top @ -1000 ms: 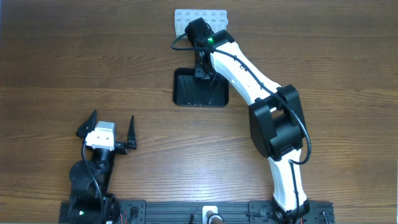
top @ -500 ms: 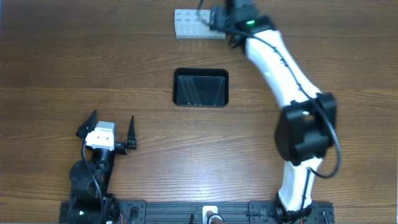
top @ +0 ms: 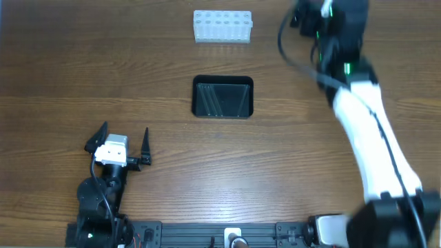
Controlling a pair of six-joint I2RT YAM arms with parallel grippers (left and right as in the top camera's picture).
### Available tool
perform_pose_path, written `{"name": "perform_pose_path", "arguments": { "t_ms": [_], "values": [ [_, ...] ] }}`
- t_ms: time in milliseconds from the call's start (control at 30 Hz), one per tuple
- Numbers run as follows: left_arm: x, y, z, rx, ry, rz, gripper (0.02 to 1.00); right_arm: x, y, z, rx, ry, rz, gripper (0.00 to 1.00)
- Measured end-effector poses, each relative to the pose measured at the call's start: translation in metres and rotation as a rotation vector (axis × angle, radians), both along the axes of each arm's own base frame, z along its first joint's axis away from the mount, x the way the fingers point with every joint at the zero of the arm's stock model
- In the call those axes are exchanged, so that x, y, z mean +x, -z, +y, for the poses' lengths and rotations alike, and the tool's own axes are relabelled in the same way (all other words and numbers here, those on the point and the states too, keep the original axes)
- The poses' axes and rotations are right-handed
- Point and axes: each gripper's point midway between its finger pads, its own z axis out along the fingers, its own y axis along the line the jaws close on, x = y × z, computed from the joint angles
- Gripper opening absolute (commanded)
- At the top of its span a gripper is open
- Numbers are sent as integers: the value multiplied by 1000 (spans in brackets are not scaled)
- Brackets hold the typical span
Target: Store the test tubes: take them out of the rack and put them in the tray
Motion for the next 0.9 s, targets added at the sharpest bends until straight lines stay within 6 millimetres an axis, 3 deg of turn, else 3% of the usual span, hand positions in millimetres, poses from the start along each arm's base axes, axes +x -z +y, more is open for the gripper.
{"name": "perform_pose_path", "arguments": {
  "t_ms": [133, 333, 500, 667, 900],
  "values": [
    [0, 0, 0, 0, 0, 0, 1000, -58, 8, -8, 3, 8, -86, 991],
    [0, 0, 0, 0, 0, -2, 998, -144, 36, -27, -8, 64, -127, 991],
    [0, 0, 0, 0, 0, -1, 1000, -191, 55, -41, -13, 130, -188, 993],
    [0, 0, 0, 0, 0, -1, 1000, -217, 84, -53, -8, 181, -240, 993],
    [0, 0, 0, 0, 0, -1, 1000, -234, 122, -62, -1, 220, -289, 993]
  ]
}}
